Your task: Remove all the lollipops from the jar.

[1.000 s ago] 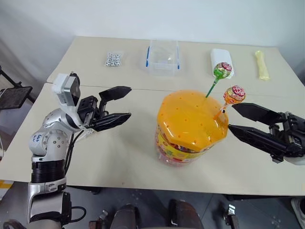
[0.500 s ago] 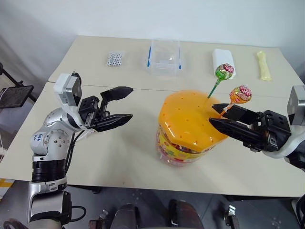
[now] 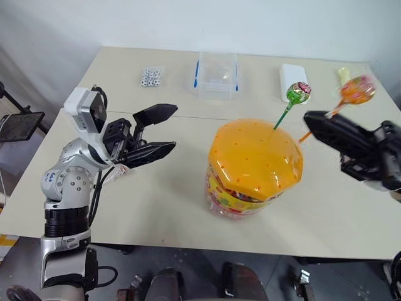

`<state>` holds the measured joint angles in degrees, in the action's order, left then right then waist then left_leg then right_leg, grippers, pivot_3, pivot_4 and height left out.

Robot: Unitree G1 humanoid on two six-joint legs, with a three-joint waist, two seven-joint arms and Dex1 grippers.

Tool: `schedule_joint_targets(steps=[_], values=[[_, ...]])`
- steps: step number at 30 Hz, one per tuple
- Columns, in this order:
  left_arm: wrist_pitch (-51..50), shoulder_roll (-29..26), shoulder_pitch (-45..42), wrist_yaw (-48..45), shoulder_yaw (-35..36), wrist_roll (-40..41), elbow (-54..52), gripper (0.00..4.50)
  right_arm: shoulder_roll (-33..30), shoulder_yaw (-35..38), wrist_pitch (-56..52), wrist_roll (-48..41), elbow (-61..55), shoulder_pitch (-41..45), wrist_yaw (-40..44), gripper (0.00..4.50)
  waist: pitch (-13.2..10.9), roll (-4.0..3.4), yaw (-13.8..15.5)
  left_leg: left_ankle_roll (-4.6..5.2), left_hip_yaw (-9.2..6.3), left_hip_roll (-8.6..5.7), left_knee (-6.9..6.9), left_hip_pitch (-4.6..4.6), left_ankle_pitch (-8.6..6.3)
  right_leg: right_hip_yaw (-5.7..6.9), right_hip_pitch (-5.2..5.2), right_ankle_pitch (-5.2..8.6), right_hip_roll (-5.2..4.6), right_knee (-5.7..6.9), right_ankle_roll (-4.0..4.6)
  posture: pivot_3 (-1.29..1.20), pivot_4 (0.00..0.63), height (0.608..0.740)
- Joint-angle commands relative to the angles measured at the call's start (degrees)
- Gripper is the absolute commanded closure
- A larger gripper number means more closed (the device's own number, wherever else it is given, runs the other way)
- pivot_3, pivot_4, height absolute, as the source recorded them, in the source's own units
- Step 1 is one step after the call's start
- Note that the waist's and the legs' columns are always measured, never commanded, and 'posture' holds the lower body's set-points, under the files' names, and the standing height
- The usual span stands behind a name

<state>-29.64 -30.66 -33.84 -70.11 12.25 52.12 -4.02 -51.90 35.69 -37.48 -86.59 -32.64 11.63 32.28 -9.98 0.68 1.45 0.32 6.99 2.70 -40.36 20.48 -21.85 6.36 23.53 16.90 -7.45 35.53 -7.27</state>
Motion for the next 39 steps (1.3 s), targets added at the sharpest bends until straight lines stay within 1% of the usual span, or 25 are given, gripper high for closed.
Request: schedule_joint_targets(steps=[1,2,4,6,7,9,12,14,16,19,21,24,27,29,31,33,35,36,39], values=[[4.0,-5.5,1.4,-7.1,-2.0,-5.0,-2.0,0.0,-6.8,15.0,-5.9,-4.4,14.0,-4.3,-10.1,4.48,0.0,0.0,0.1,0.0,0.1,-0.03,0.0,0.03,0.0,0.03,0.01,0.0,-0.01,-0.01,0.0,0.0,0.15,0.74],[4.4,-6.0,1.5,-7.8,-2.3,-5.3,-2.0,0.0,-9.9,16.4,-11.1,-2.5,17.2,-7.9,-12.6,4.48,0.0,0.0,0.3,0.0,0.17,-0.04,0.0,0.02,0.0,0.08,-0.02,0.0,0.0,0.0,0.0,0.0,0.15,0.74],[5.1,-6.9,1.9,-8.8,-2.5,-5.7,-2.3,0.0,-12.7,15.9,-13.7,5.9,19.6,-12.5,-14.9,4.48,0.0,0.09,0.4,0.02,0.13,-0.05,0.03,0.05,-0.01,0.1,-0.02,0.0,-0.03,-0.02,0.0,0.0,0.15,0.74],[4.6,-7.3,2.6,-8.7,-2.0,-5.1,-2.9,0.0,-16.1,12.8,-17.4,13.2,22.6,-15.8,-18.8,4.48,0.0,0.1,0.0,0.02,0.13,0.02,0.05,0.09,-0.01,0.12,-0.02,0.0,0.02,-0.11,0.0,0.0,0.15,0.74],[4.4,-7.4,2.9,-8.7,-1.9,-5.0,-2.9,0.0,-18.2,10.4,-19.9,16.9,24.1,-18.3,-18.4,4.48,0.0,0.02,0.0,0.02,0.18,0.01,0.04,0.1,0.0,0.08,0.0,0.0,0.0,-0.14,0.0,0.0,0.15,0.74],[4.8,-7.3,3.3,-8.7,-1.9,-5.5,-2.4,0.0,-19.5,6.1,-20.5,22.7,25.8,-21.0,-14.7,4.48,0.0,-0.07,-0.3,0.05,0.25,0.0,0.05,0.08,0.01,-0.05,0.04,0.0,-0.02,-0.16,0.0,0.0,0.15,0.74],[5.1,-6.7,3.4,-8.2,-2.2,-5.7,-2.3,0.0,-18.0,1.3,-18.9,27.4,27.6,-20.8,-10.1,4.48,0.0,-0.12,-0.4,0.04,0.31,0.04,0.07,0.06,0.02,-0.09,0.07,0.0,0.04,-0.16,0.0,0.0,0.15,0.74],[4.9,-6.2,3.5,-7.6,-2.3,-5.5,-2.8,0.0,-18.2,-3.9,-16.5,32.4,28.9,-21.0,-5.5,4.48,0.0,-0.12,-0.4,0.04,0.33,0.04,0.08,0.05,0.02,-0.09,0.07,0.0,0.05,-0.17,0.0,0.0,0.15,0.74],[4.8,-6.1,3.7,-7.0,-2.1,-5.4,-3.2,0.0,-18.2,-7.7,-15.5,36.5,30.6,-21.0,-2.6,4.48,0.0,-0.13,-0.3,0.03,0.38,0.04,0.07,0.05,0.02,-0.08,0.06,0.0,0.04,-0.18,0.0,0.0,0.15,0.74],[3.4,-6.0,3.7,-4.7,-0.3,-3.7,-2.9,0.0,-18.5,-10.7,-16.0,40.5,33.8,-19.5,-0.3,4.48,0.0,-0.14,-0.1,0.04,0.41,0.02,0.07,0.07,0.02,-0.09,0.06,0.0,0.03,-0.25,0.0,0.0,0.15,0.74],[3.7,-6.6,4.0,-5.0,-0.1,-4.2,-2.7,0.0,-18.5,-12.2,-15.4,43.4,35.6,-18.3,0.8,4.48,0.0,-0.14,-0.1,0.04,0.41,0.01,0.06,0.07,0.02,-0.09,0.06,0.0,0.02,-0.24,-0.01,0.0,0.15,0.74],[3.7,-6.6,4.1,-4.5,0.4,-4.1,-2.7,0.0,-18.2,-13.0,-15.5,45.2,36.5,-17.3,4.4,3.78,0.0,-0.14,-0.1,0.03,0.4,0.02,0.06,0.08,0.02,-0.07,0.06,0.0,0.03,-0.24,-0.01,0.0,0.15,0.74],[3.7,-6.5,4.5,-4.1,0.6,-4.0,-3.1,0.0,-18.5,-9.9,-14.2,46.7,36.0,-19.0,8.9,2.81,0.0,-0.14,-0.1,0.03,0.41,0.02,0.06,0.08,0.02,-0.07,0.06,0.0,0.04,-0.24,-0.01,0.0,0.15,0.74],[3.6,-6.5,4.6,-4.0,0.7,-3.8,-3.0,0.0,-18.3,-5.2,-5.8,49.0,33.6,-22.7,17.0,2.16,0.0,-0.16,0.1,0.03,0.4,0.02,0.06,0.08,0.02,-0.06,0.05,0.0,0.04,-0.25,-0.01,0.0,0.15,0.74],[3.6,-6.6,4.6,-4.1,0.7,-4.0,-2.8,0.0,-18.0,-0.2,-2.7,49.0,32.0,-24.9,23.2,1.41,0.0,-0.17,0.0,0.03,0.4,0.01,0.11,0.09,0.02,-0.06,0.04,-0.01,0.05,-0.37,-0.03,0.0,0.15,0.74],[3.6,-6.1,4.5,-3.8,1.0,-3.6,-2.4,0.0,-15.7,4.8,1.7,47.6,31.1,-23.0,26.2,0.81,0.0,-0.16,0.0,0.03,0.42,0.01,0.11,0.1,0.02,-0.06,0.01,-0.02,0.07,-0.45,-0.05,0.0,0.15,0.74],[3.1,-5.0,3.9,-2.7,1.9,-2.1,-1.8,0.0,-13.3,7.9,4.9,45.4,29.5,-19.9,28.6,0.81,0.0,-0.15,-0.1,0.03,0.42,0.02,0.08,0.07,0.02,-0.07,-0.04,-0.02,0.09,-0.46,-0.05,0.0,0.15,0.74],[1.5,-4.0,3.0,-1.0,3.0,0.3,-1.7,0.0,-12.5,9.0,4.0,43.4,27.5,-18.6,29.4,0.81,0.0,-0.15,-0.1,0.03,0.42,0.02,0.08,0.05,0.02,-0.09,-0.05,-0.02,0.09,-0.46,-0.05,0.0,0.15,0.74],[-1.6,-2.7,1.3,1.4,4.4,4.2,-1.4,0.0,-10.5,9.5,-4.6,30.2,18.4,-12.6,26.9,0.81,0.0,-0.14,-0.2,0.03,0.36,0.06,0.06,0.02,0.02,-0.09,-0.04,-0.02,0.08,-0.32,-0.05,0.0,0.15,0.74]])
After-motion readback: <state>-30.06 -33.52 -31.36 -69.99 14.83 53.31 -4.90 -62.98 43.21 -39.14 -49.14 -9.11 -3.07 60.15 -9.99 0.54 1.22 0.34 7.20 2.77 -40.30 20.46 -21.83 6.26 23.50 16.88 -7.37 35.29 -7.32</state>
